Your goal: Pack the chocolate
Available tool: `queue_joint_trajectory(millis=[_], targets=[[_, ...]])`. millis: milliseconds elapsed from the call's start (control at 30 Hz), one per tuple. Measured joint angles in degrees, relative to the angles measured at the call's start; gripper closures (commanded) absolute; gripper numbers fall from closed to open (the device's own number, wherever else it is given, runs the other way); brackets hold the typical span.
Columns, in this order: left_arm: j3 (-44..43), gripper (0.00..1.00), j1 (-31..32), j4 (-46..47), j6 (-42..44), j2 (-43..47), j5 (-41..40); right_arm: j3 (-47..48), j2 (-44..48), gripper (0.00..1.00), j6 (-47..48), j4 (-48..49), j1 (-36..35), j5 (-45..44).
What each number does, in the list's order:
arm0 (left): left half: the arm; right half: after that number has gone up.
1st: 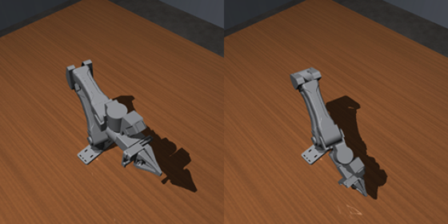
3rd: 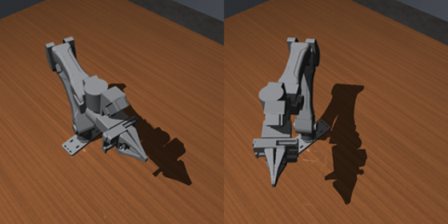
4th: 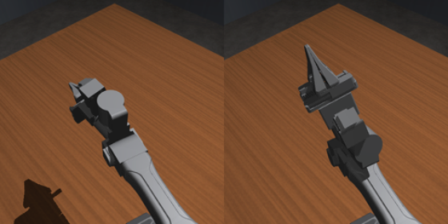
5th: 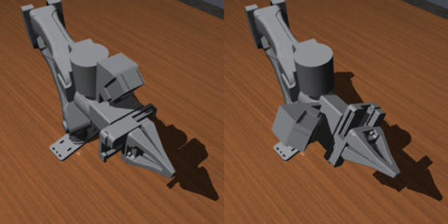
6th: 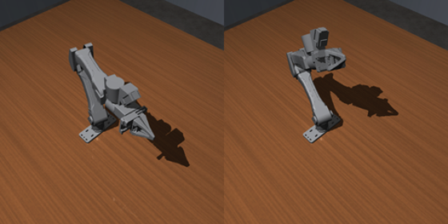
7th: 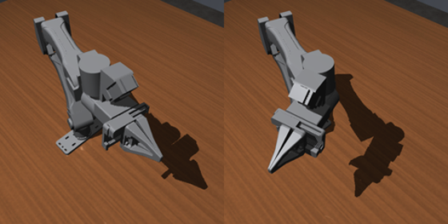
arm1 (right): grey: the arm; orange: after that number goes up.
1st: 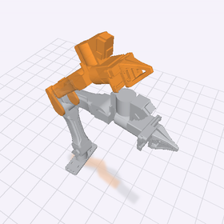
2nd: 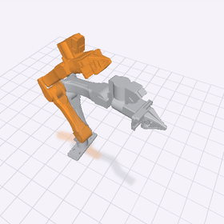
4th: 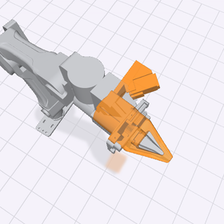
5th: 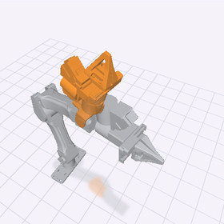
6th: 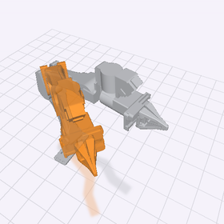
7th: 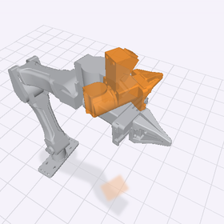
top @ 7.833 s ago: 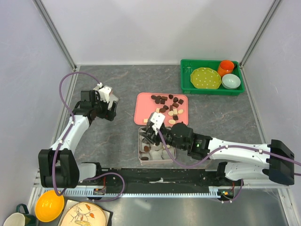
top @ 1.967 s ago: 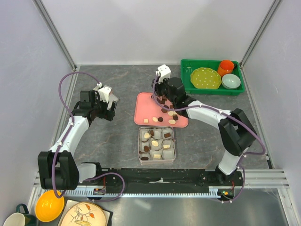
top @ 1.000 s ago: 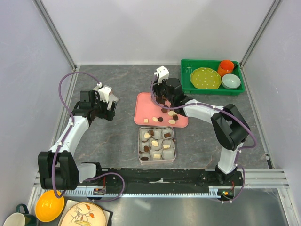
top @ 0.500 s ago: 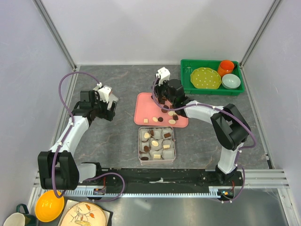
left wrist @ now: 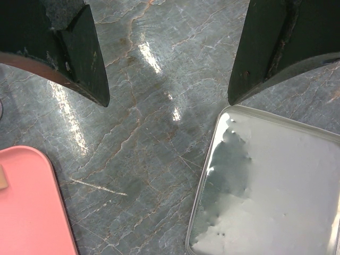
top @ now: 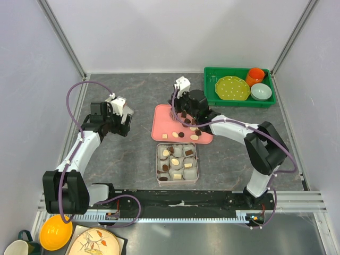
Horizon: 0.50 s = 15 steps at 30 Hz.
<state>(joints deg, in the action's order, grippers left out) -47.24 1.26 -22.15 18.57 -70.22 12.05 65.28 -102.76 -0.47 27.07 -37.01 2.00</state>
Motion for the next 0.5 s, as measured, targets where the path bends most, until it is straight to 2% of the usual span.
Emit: queue_joint_trajectory(millis=[267, 400, 500], targets=[[0.0, 0.01, 0.0, -0.04, 0.0, 0.59, 0.0, -0.55, 12.57, 0.71, -0.81, -7.76, -1.84, 2.6], [0.09, 0.01, 0.0, -0.04, 0.0, 0.81, 0.02, -6.47, 22.43, 0.7, -0.79, -9.9, -2.64, 2.45], [0.17, 0.01, 0.0, -0.07, 0.0, 0.81, 0.04, -8.46, 24.33, 0.71, -0.76, -10.56, -3.04, 1.66]])
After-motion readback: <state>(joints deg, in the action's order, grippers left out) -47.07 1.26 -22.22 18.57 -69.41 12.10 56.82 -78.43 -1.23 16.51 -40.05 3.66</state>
